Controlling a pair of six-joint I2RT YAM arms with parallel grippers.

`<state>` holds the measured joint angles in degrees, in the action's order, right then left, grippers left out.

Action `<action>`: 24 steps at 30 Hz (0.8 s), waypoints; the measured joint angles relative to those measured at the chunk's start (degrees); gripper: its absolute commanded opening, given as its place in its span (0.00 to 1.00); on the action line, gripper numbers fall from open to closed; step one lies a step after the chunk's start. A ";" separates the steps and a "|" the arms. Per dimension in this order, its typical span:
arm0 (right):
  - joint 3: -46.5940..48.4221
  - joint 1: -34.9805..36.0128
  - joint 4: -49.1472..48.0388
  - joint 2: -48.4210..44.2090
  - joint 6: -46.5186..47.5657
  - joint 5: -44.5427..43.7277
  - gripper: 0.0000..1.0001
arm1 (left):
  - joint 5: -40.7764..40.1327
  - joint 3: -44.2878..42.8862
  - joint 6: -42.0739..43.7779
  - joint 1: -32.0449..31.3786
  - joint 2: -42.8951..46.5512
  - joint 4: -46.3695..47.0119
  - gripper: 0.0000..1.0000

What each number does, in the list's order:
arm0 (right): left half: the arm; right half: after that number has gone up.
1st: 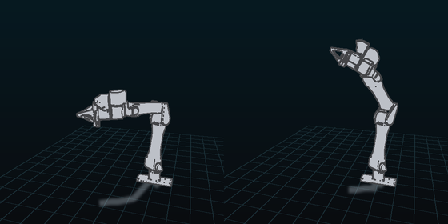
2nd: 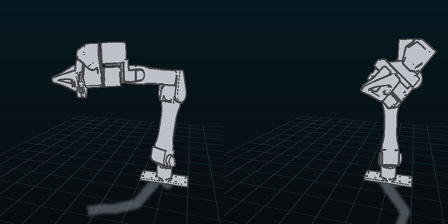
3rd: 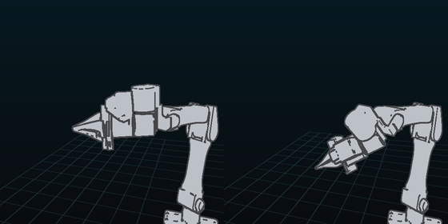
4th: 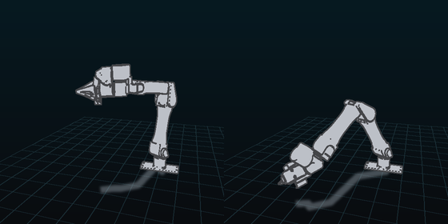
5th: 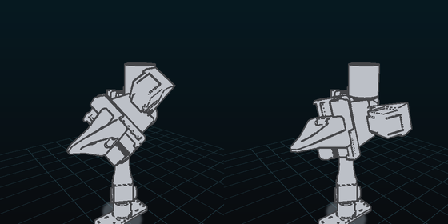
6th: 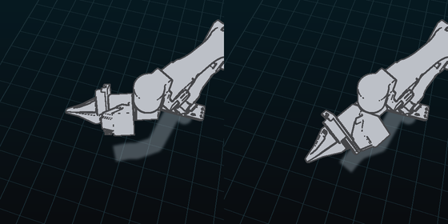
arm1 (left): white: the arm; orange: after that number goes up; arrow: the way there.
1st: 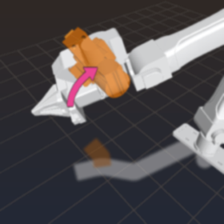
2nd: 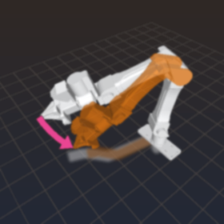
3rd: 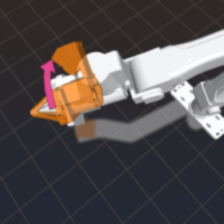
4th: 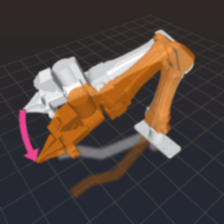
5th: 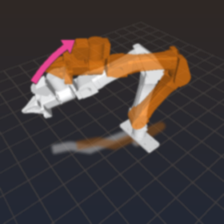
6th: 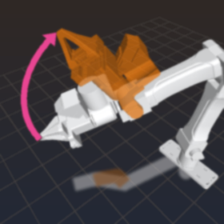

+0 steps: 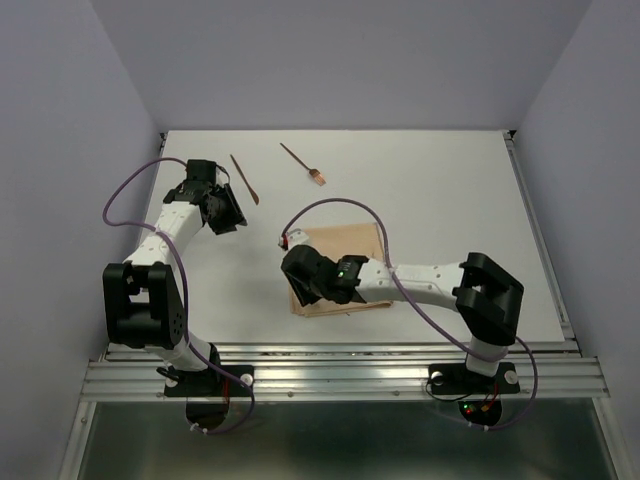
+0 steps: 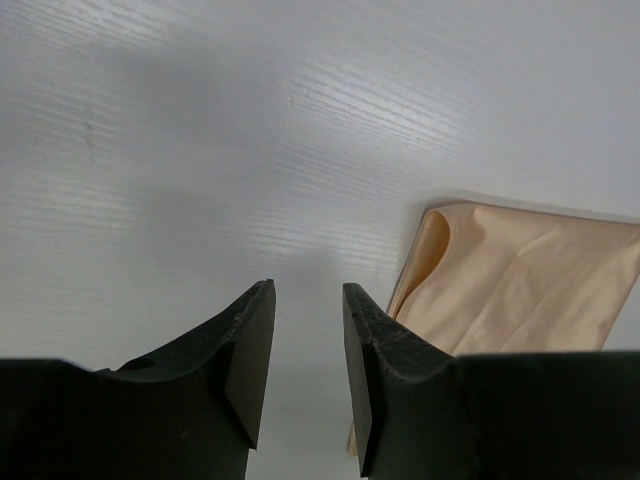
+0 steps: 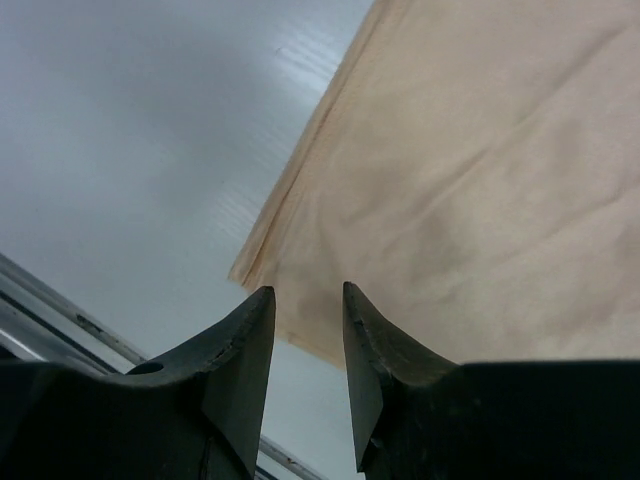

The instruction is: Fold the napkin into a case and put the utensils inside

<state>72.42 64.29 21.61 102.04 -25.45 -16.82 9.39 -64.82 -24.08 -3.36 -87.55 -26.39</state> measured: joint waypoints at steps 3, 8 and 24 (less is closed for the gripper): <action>0.63 3.06 0.74 1.60 0.61 -0.52 0.41 | 0.02 0.00 0.00 0.00 0.00 0.00 0.44; 2.25 4.39 1.95 5.84 1.53 -1.29 0.44 | 0.02 0.00 0.00 0.00 0.00 0.00 0.44; 4.28 5.33 2.64 9.79 2.10 -1.36 0.43 | 0.04 0.50 0.02 0.00 0.00 0.07 0.44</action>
<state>76.71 69.63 24.25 111.83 -23.35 -18.17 9.43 -64.31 -24.05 -3.36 -87.55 -26.33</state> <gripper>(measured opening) 0.438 0.446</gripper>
